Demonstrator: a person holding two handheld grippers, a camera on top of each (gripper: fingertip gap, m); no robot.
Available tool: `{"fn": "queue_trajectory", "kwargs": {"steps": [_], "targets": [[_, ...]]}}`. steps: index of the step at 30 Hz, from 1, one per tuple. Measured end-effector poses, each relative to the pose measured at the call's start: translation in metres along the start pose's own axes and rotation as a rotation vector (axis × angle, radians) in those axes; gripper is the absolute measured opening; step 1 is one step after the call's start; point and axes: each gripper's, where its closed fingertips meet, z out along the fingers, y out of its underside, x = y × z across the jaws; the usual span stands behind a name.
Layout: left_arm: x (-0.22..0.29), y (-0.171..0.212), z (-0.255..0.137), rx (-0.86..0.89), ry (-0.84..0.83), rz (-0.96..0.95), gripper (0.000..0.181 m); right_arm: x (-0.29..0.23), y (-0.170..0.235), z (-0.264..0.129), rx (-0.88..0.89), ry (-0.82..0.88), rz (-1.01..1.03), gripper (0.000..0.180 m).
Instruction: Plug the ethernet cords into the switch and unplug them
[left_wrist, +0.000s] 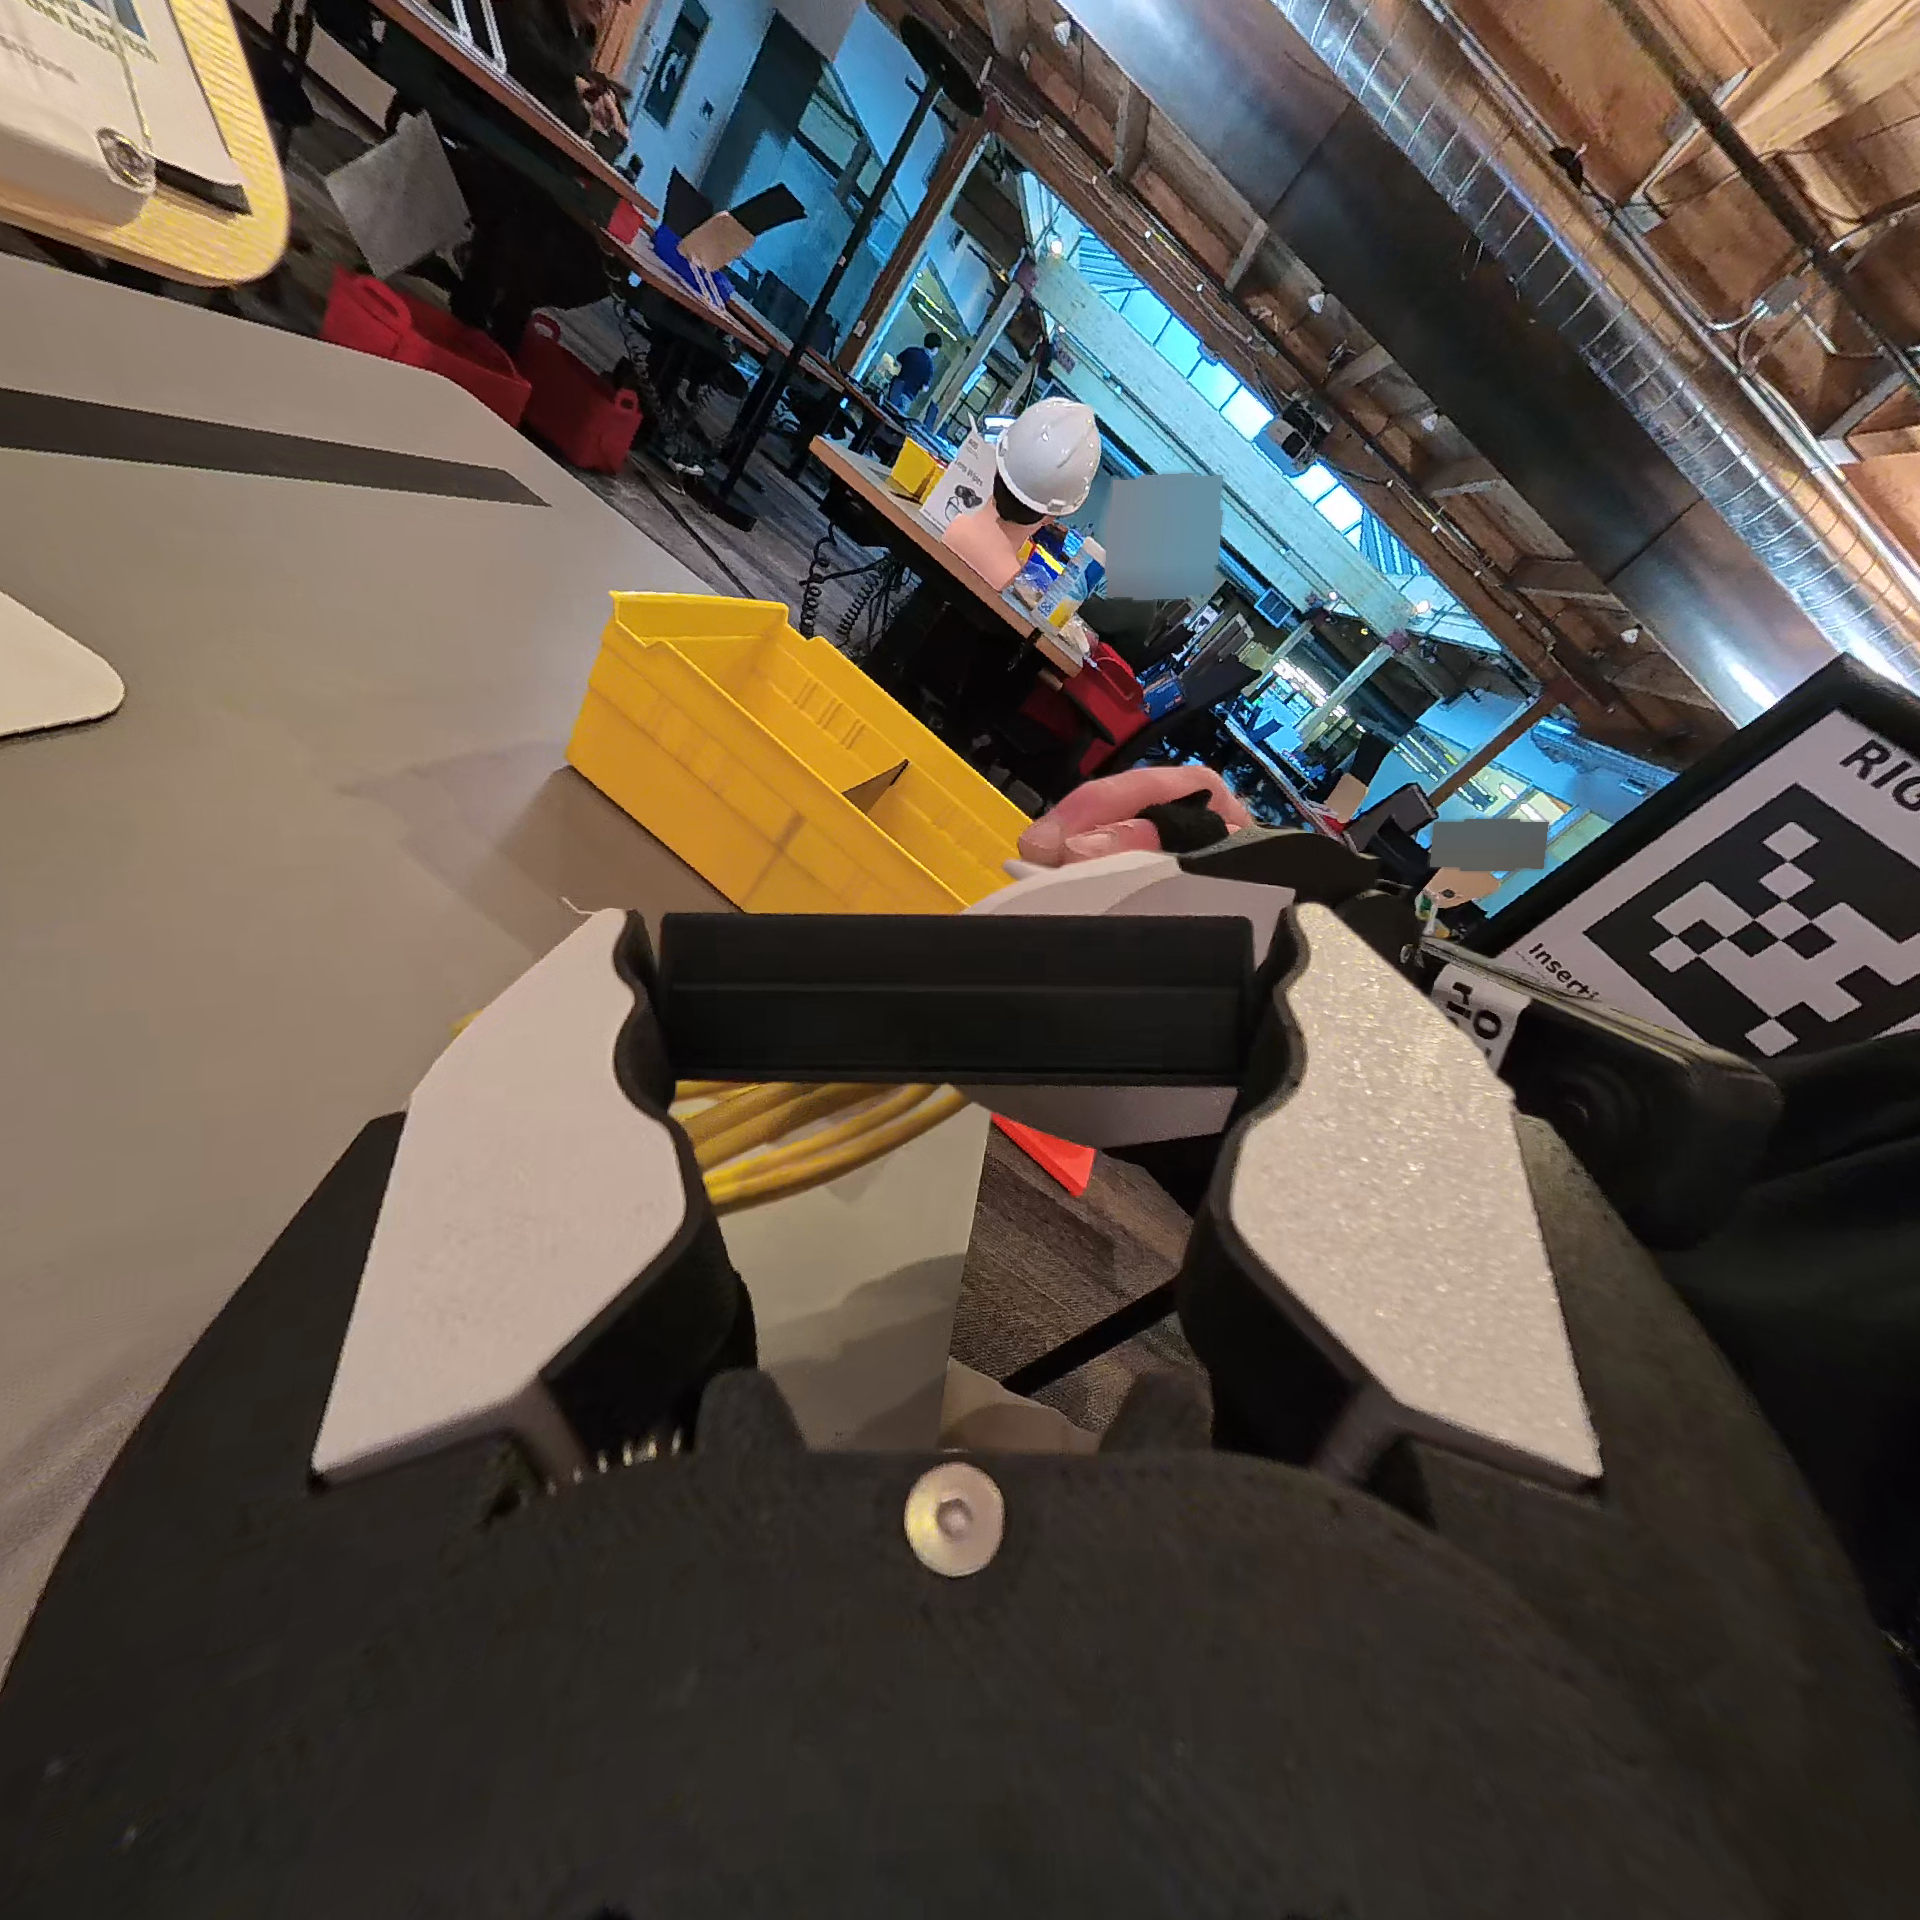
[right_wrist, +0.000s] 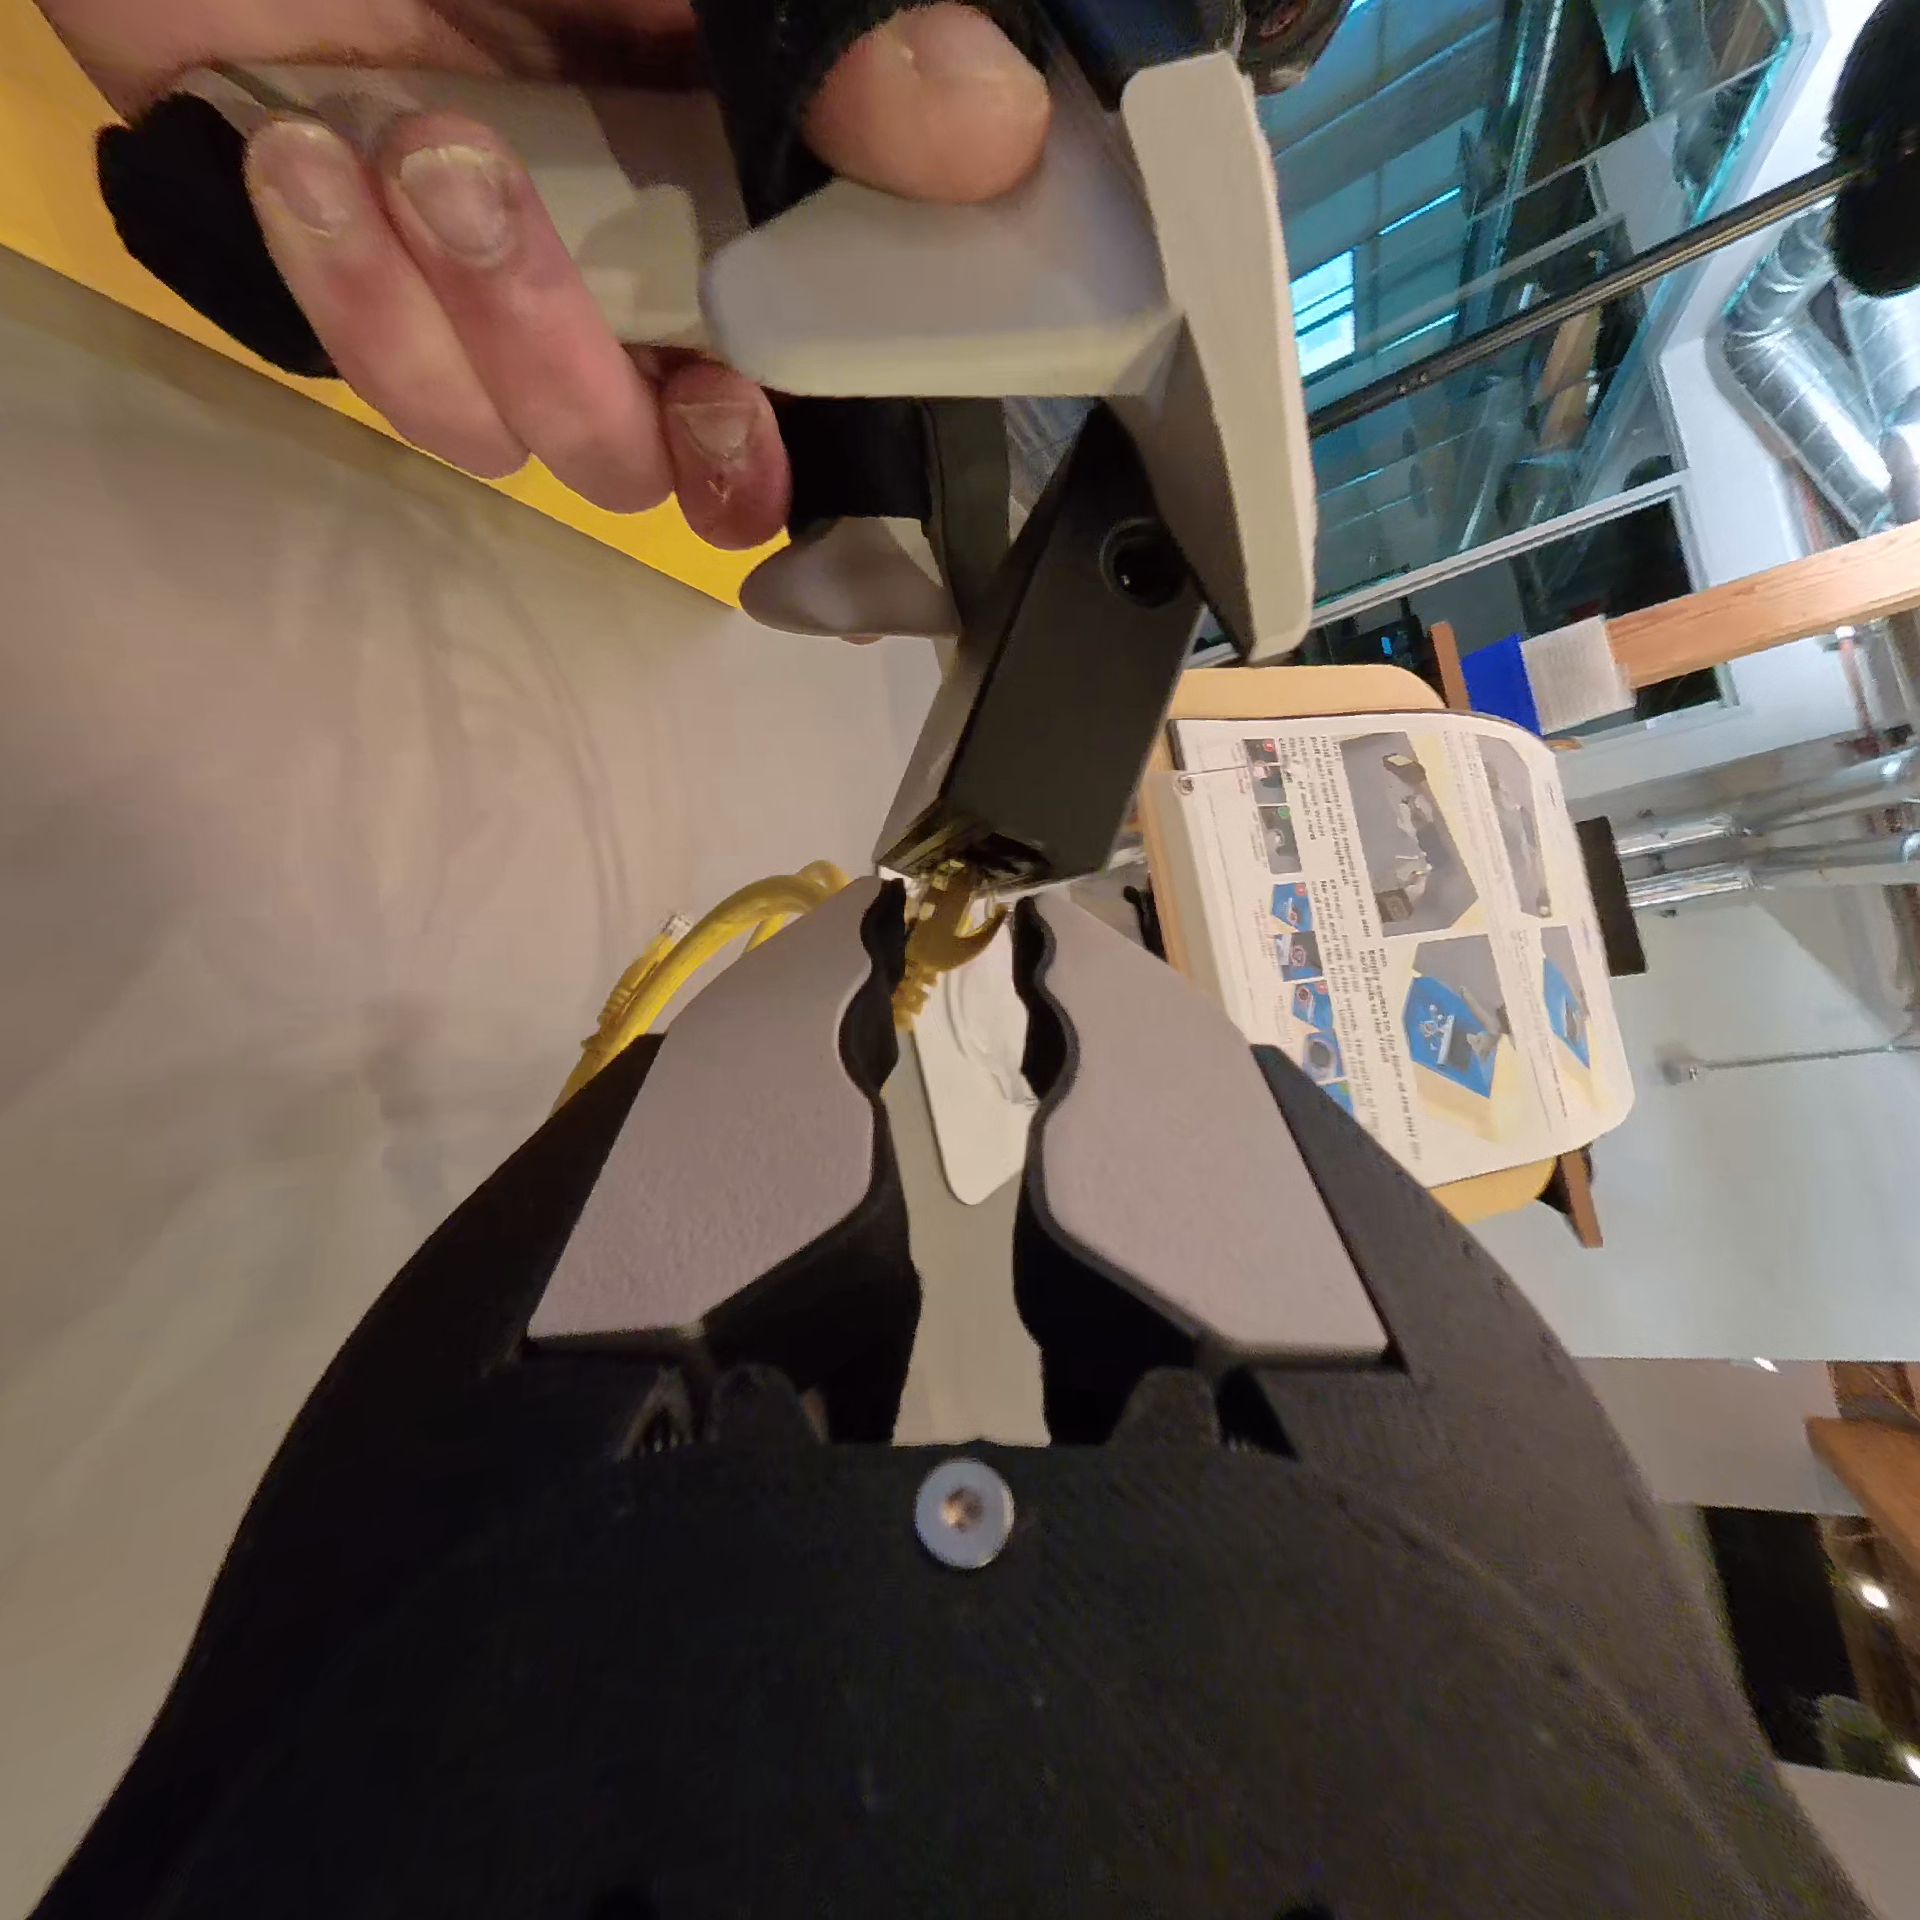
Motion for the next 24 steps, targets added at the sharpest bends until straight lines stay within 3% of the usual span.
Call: {"fn": "queue_trajectory", "kwargs": {"steps": [10,24], "targets": [[0.002,0.007,0.003,-0.027,0.015,0.001,0.107,0.002,0.004,-0.004,-0.018,-0.019,0.027,0.014],[0.003,0.016,0.008,-0.070,0.023,-0.003,0.107,0.002,0.010,-0.010,-0.078,-0.208,-0.164,0.012]]}}
